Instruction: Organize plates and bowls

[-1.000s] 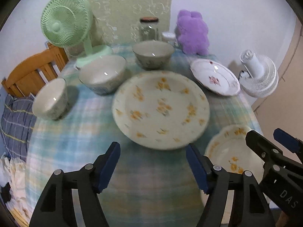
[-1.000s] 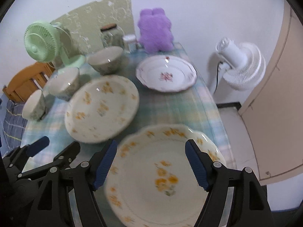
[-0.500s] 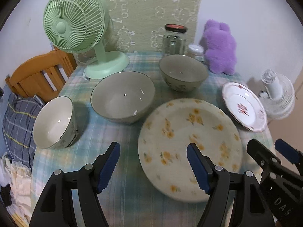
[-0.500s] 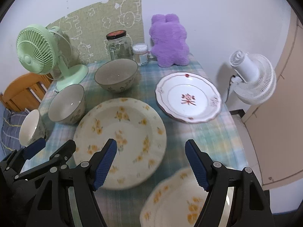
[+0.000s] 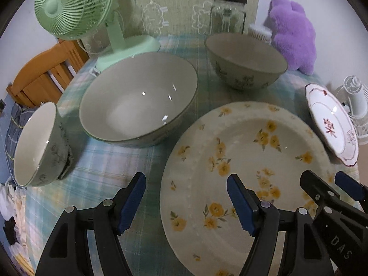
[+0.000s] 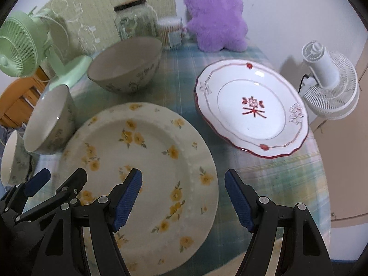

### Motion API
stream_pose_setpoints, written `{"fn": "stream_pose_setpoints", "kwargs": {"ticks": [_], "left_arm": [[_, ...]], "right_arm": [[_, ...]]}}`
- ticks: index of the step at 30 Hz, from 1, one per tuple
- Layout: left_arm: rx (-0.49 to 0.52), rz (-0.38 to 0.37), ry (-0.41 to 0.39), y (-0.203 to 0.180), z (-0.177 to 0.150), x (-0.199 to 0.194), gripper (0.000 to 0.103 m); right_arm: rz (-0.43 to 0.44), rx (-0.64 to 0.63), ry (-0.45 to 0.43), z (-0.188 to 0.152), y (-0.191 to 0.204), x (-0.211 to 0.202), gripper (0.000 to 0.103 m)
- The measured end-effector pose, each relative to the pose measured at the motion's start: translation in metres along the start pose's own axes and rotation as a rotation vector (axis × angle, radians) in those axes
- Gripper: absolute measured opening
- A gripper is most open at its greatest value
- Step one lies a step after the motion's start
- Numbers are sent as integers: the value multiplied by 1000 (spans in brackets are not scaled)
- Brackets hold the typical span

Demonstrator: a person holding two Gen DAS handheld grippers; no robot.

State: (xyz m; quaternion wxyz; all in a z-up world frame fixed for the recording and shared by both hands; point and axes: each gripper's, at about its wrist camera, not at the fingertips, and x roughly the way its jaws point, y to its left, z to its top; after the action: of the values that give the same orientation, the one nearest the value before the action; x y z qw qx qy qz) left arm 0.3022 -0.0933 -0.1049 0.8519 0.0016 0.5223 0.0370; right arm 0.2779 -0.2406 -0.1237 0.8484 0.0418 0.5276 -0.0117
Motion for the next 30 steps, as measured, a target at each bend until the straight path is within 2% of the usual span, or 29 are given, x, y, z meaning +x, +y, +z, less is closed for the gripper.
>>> {"fn": "stream_pose_setpoints", "kwargs": {"ticks": [1,3,8,17,30], "left_arm": [[2,-2,3,-1,-1,2,75],[7,-11,18,-3,-1,7,74],[6,-36,32,-8,-2,13,70],[13,-17,40,-4,-14,4,70],[-21,20,100,26,-53,-17,70]], "right_arm": [[-1,-4,7,1,0,4,77],[-2,-10,21,2,1,11,69],[-22,-22,55,1,-1,25,62],[-12,-17,74,1,1,21,61],[33,-70,125,-39,30,1,61]]}}
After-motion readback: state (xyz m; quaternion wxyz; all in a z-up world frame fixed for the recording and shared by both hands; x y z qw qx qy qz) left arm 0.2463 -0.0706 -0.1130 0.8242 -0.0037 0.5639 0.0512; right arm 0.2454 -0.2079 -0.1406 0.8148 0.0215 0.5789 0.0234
